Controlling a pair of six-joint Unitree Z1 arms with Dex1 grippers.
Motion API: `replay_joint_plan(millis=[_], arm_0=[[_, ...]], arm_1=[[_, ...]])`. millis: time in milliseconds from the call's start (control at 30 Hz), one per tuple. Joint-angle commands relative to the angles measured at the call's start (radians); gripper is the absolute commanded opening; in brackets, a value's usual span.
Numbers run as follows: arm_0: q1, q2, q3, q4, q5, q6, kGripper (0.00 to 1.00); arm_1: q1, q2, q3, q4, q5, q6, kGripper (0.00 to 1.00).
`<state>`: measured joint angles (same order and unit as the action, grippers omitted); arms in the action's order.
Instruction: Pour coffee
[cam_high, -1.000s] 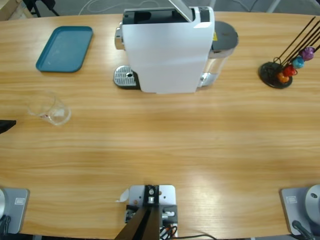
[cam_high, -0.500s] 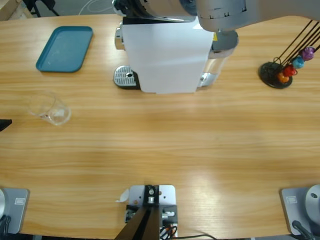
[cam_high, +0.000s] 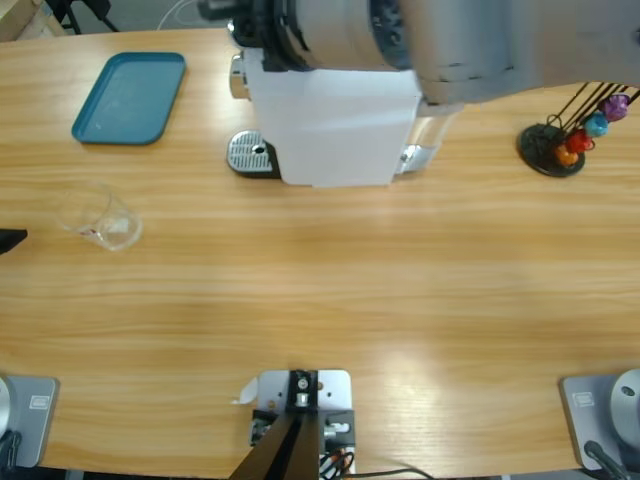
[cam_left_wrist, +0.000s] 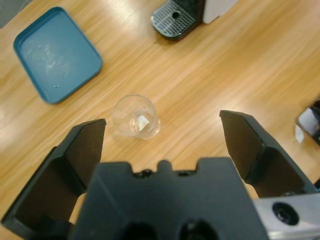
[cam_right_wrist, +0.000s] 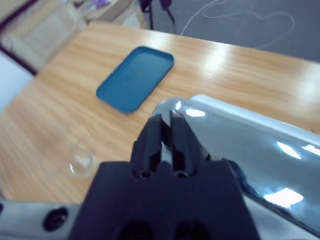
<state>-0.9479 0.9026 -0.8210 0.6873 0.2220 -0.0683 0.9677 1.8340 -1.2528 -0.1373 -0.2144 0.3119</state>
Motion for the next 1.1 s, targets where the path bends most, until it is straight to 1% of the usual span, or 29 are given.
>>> replay_joint_plan(millis=[33, 100, 200, 300, 367, 433, 500, 567, 767, 900, 1033, 1100], arm_0=[[0.008, 0.088, 0.018, 0.012, 0.108, -0.221, 1.0], [0.008, 0.08, 0.015, 0.024, 0.108, -0.271, 1.0], [0.008, 0.075, 0.003, 0.07, 0.103, -0.329, 1.0], [0.001, 0.079, 0.002, 0.08, 0.058, -0.42, 1.0], [-0.013, 0.108, 0.017, 0.078, 0.028, -0.466, 1.0], [-0.023, 0.146, 0.023, 0.079, 0.033, -0.501, 1.0], [-0.034, 0.19, 0.034, 0.079, 0.047, -0.575, 1.0], [-0.053, 0.232, 0.059, 0.078, 0.095, -0.662, 1.0], [-0.145, 0.327, 0.079, 0.059, 0.229, -0.779, 1.0], [-0.17, 0.323, 0.137, -0.035, 0.294, -0.788, 1.0], [-0.204, 0.385, 0.151, -0.122, 0.345, -0.76, 1.0], [-0.214, 0.389, 0.172, -0.153, 0.374, -0.759, 1.0]], arm_1=[[0.019, -0.286, -0.005, 0.288, 0.055, -0.136, 1.0], [0.019, -0.371, 0.084, 0.332, 0.046, -0.14, 1.0], [0.019, -0.524, 0.289, 0.343, 0.034, -0.137, 1.0], [0.019, -0.688, 0.449, 0.365, 0.007, -0.132, 1.0], [0.019, -0.736, 0.502, 0.41, -0.011, -0.133, 1.0], [0.019, -0.75, 0.547, 0.424, -0.01, -0.131, 1.0], [0.019, -0.756, 0.57, 0.424, -0.01, -0.122, 1.0], [0.019, -0.75, 0.576, 0.424, -0.017, -0.12, 1.0], [0.019, -0.721, 0.579, 0.419, -0.025, -0.12, 1.0], [0.019, -0.723, 0.579, 0.435, -0.045, -0.12, 1.0], [0.019, -0.719, 0.582, 0.439, -0.054, -0.12, 1.0], [0.02, -0.716, 0.582, 0.438, -0.06, -0.119, 1.0]])
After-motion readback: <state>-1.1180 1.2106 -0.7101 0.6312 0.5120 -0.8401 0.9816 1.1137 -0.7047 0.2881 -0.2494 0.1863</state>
